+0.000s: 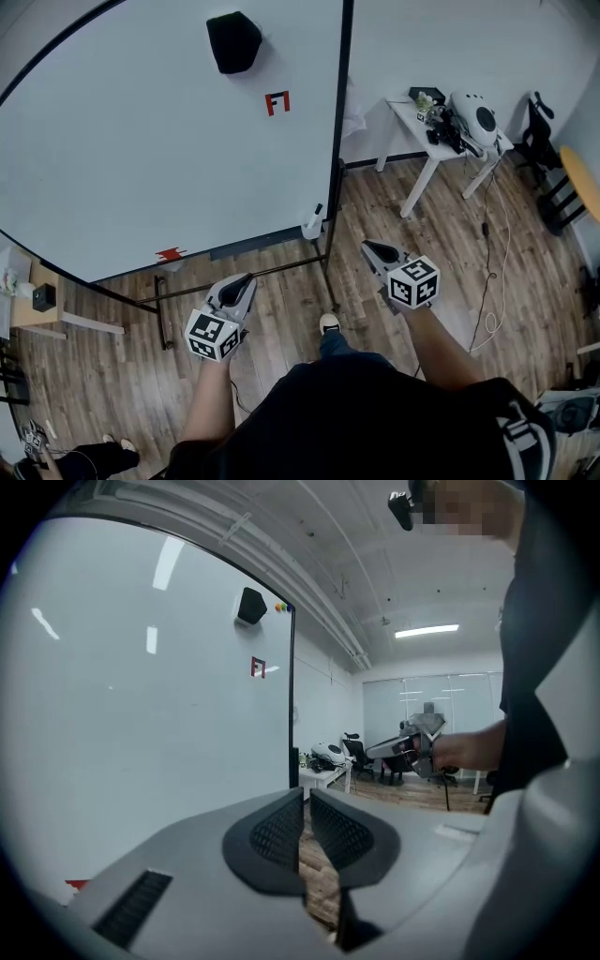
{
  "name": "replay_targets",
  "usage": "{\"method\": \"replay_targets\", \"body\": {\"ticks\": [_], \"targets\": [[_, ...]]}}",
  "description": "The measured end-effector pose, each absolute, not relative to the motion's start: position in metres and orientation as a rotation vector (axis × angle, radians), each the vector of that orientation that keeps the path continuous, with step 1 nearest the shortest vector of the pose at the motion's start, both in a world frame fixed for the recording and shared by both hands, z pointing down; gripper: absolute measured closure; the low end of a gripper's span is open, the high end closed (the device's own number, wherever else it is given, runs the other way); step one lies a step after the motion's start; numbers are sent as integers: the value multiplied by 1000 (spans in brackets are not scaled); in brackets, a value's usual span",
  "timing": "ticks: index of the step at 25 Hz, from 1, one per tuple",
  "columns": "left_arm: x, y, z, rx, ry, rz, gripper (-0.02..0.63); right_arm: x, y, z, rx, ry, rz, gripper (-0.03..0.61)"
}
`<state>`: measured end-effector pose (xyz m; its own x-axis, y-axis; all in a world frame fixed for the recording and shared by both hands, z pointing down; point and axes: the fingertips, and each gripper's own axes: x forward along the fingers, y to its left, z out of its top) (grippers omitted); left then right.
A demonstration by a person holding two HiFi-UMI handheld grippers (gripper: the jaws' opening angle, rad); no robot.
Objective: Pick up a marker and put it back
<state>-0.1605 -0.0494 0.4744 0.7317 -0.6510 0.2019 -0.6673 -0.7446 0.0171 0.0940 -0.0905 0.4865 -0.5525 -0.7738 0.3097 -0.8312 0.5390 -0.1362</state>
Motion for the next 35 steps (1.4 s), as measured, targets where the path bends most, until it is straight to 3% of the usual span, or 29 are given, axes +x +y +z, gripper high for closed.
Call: {"method": "replay_targets", "body": {"ticks": [35], "targets": [[-135, -203, 495, 2760, -1107, 290, 581, 85, -256, 555, 1198, -2537, 553, 572]]}}
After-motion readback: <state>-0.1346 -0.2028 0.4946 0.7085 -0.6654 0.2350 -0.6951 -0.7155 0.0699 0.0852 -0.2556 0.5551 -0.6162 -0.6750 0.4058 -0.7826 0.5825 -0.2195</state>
